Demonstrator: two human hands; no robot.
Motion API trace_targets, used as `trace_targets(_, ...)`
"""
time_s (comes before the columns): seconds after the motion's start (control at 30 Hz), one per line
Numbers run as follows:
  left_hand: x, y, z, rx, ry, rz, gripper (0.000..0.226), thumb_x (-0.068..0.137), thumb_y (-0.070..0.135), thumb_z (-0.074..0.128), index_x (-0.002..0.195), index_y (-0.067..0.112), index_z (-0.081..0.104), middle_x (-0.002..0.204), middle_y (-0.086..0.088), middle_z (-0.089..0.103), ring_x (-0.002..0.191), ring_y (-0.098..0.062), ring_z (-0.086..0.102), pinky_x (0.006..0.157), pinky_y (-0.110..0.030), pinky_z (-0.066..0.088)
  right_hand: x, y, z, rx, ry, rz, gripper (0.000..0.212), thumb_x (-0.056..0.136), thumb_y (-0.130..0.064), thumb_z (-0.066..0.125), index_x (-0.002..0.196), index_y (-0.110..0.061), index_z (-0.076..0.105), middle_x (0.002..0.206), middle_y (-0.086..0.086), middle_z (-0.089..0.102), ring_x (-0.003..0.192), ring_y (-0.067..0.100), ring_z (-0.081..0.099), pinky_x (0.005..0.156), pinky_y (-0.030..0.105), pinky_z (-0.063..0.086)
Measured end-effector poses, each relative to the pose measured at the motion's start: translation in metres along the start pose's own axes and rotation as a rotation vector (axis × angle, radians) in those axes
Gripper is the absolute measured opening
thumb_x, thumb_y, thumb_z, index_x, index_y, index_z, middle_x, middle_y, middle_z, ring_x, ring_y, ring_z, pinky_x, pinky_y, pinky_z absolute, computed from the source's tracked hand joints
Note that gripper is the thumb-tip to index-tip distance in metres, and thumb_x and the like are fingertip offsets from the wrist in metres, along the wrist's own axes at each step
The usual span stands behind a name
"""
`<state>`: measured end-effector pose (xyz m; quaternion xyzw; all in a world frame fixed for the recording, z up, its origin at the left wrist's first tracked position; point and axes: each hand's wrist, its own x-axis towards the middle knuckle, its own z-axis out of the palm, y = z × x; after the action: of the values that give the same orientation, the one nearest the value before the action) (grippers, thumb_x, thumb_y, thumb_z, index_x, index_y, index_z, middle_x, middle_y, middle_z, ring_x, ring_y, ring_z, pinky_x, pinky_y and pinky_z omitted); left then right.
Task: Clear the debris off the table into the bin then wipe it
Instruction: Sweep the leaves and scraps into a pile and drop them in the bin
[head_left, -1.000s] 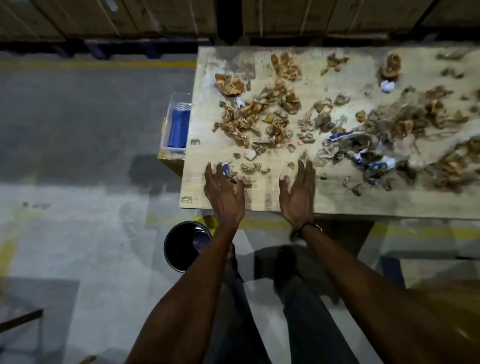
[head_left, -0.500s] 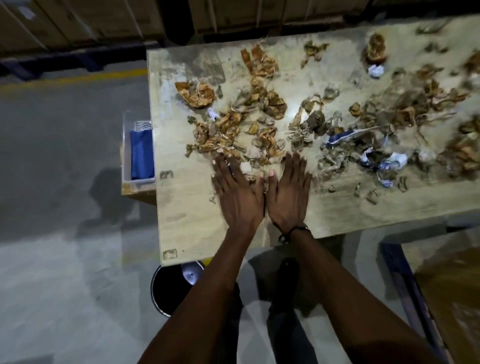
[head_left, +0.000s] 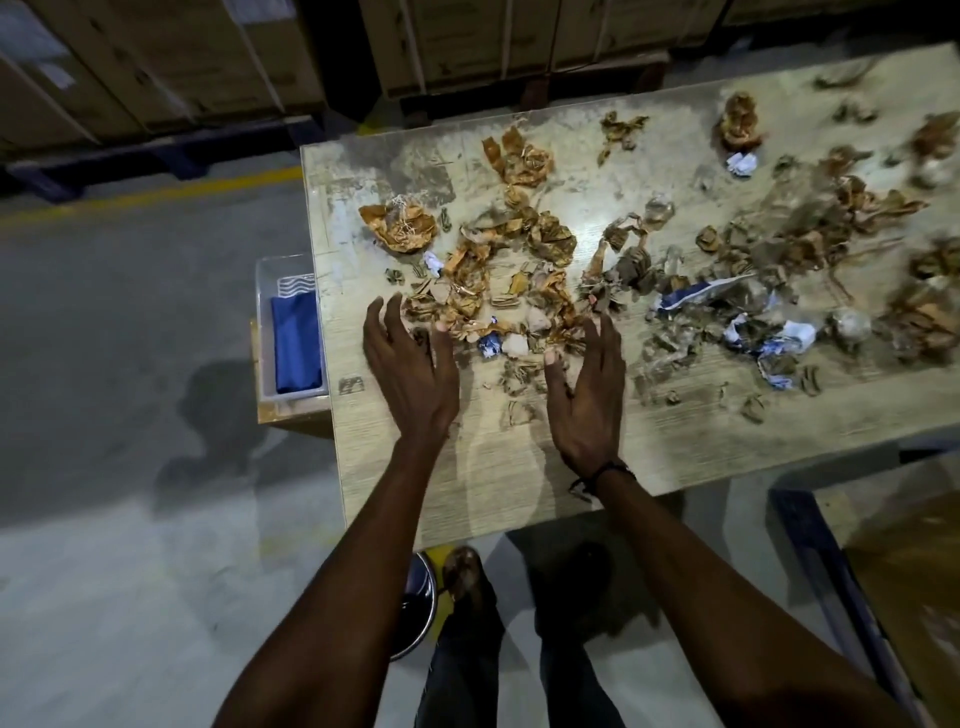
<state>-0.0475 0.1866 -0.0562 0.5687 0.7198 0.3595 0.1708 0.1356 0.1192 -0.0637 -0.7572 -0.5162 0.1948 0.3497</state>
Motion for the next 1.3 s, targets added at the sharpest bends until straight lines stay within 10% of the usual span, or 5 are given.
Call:
trace_targets(0.27, -0.001, 0.043, 0.049, -0.027, -0.32, 0.184, 0.062, 0.108, 0.053, 0.03, 0.16, 0.02, 0.034, 0.169, -0.008, 0.029, 0.157, -0.026, 0.025, 0.125, -0.052, 0.027, 0.044, -0.001, 0.01, -0.03, -0.005, -0.017, 0.078, 0.105, -0.064, 0.037, 0.166, -0.02, 0.019, 0.175, 0.004, 0.01, 0.161, 0.021, 0.01, 0.129, 0.042, 0.023)
trace_targets(0.53, 0.089, 0.018, 0.024, -0.027, -0.001, 0.143, 0.058, 0.101, 0.045, 0.047, 0.153, 0.02, 0.045, 0.168, -0.011, 0.029, 0.156, -0.029, 0.025, 0.125, -0.056, 0.022, 0.047, -0.003, 0.008, -0.056, -0.026, -0.013, 0.075, 0.105, -0.059, 0.044, 0.166, -0.023, 0.02, 0.175, 0.001, 0.011, 0.161, 0.02, 0.013, 0.124, 0.056, 0.03)
trace_targets(0.9, 0.091, 0.031, 0.057, 0.021, -0.454, 0.23, 0.065, 0.105, 0.061, 0.021, 0.157, 0.029, 0.043, 0.171, -0.004, 0.029, 0.16, -0.025, 0.017, 0.129, -0.055, 0.013, 0.051, -0.001, 0.01, -0.179, -0.014, -0.035, 0.071, 0.107, -0.059, 0.035, 0.165, -0.022, 0.022, 0.174, 0.003, 0.017, 0.16, 0.022, 0.016, 0.126, 0.053, 0.027)
trace_targets(1.1, 0.041, 0.003, -0.001, -0.126, -0.148, -0.003, 0.06, 0.108, 0.051, 0.025, 0.157, 0.021, 0.042, 0.17, -0.002, 0.031, 0.158, -0.018, 0.024, 0.128, -0.052, 0.021, 0.05, -0.002, 0.009, -0.163, -0.013, -0.028, 0.068, 0.107, -0.054, 0.037, 0.164, -0.02, 0.025, 0.173, 0.005, 0.019, 0.16, 0.025, 0.018, 0.126, 0.053, 0.028)
trace_targets(1.3, -0.01, 0.012, 0.021, 0.197, -0.237, -0.108, 0.074, 0.107, 0.058, 0.01, 0.168, 0.015, 0.007, 0.176, -0.005, 0.005, 0.163, -0.022, 0.001, 0.132, -0.046, 0.008, 0.051, -0.001, 0.012, -0.173, -0.004, -0.026, 0.065, 0.107, -0.051, 0.039, 0.163, -0.018, 0.028, 0.172, 0.006, 0.022, 0.159, 0.026, 0.02, 0.126, 0.052, 0.027)
